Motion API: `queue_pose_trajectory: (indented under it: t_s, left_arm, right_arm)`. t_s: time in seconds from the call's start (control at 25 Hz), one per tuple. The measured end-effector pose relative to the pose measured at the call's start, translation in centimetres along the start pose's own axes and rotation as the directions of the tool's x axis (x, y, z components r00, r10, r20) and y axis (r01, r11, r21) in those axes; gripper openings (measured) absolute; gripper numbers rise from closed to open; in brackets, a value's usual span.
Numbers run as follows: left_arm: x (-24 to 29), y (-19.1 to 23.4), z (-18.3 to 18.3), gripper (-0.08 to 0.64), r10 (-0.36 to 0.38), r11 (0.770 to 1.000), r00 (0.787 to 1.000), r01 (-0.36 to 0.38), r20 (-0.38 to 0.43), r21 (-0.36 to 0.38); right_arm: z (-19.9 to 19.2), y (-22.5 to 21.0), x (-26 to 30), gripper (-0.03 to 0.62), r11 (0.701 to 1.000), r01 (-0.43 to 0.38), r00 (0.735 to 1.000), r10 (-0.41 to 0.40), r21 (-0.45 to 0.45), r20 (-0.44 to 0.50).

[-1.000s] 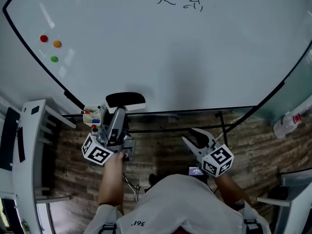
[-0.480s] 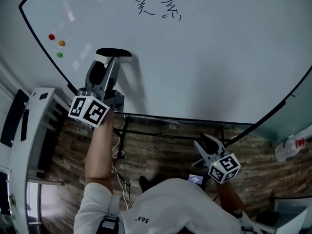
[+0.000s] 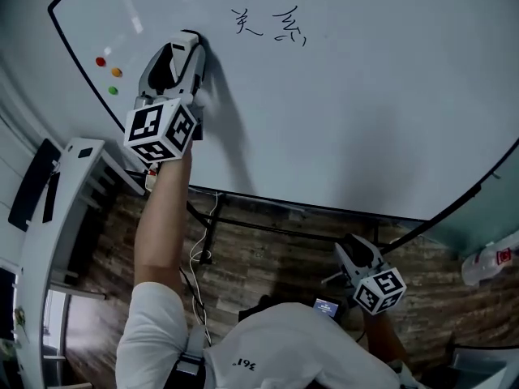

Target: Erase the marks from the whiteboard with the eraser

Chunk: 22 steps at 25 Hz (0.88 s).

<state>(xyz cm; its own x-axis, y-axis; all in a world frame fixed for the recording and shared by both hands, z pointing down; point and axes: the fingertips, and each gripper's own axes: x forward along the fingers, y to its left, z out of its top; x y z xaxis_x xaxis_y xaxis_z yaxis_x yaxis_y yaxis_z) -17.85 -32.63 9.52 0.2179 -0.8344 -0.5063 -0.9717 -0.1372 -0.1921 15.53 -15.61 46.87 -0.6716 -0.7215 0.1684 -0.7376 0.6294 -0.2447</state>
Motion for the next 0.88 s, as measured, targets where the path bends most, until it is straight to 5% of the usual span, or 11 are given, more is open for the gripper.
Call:
queue_pose_trajectory:
  t_s: [0.2, 0.44, 0.88]
  left_arm:
    - [-0.6, -0.9, -0.2, 0.250, 0.036, 0.987, 0.991, -0.055, 0.129, 0.151]
    - [-0.9, -1.7, -0.5, 0.250, -0.031, 0.966, 0.976, -0.026, 0.216, 0.255]
    - [-1.4, -0.9, -0.2, 0.245, -0.098, 0.980, 0.966, 0.052, 0.238, 0.191]
  right_arm:
    - [0.0, 1.5, 1.8, 0.161, 1.000, 0.010, 1.000, -0.010, 0.020, 0.009]
    - [0.1, 2.0, 3.5, 0.161, 0.998, 0.055, 0.998, -0.056, 0.029, 0.017]
    - [-1.2, 4.6, 6.4, 0.161, 0.994, 0.092, 0.996, -0.093, 0.051, 0.008]
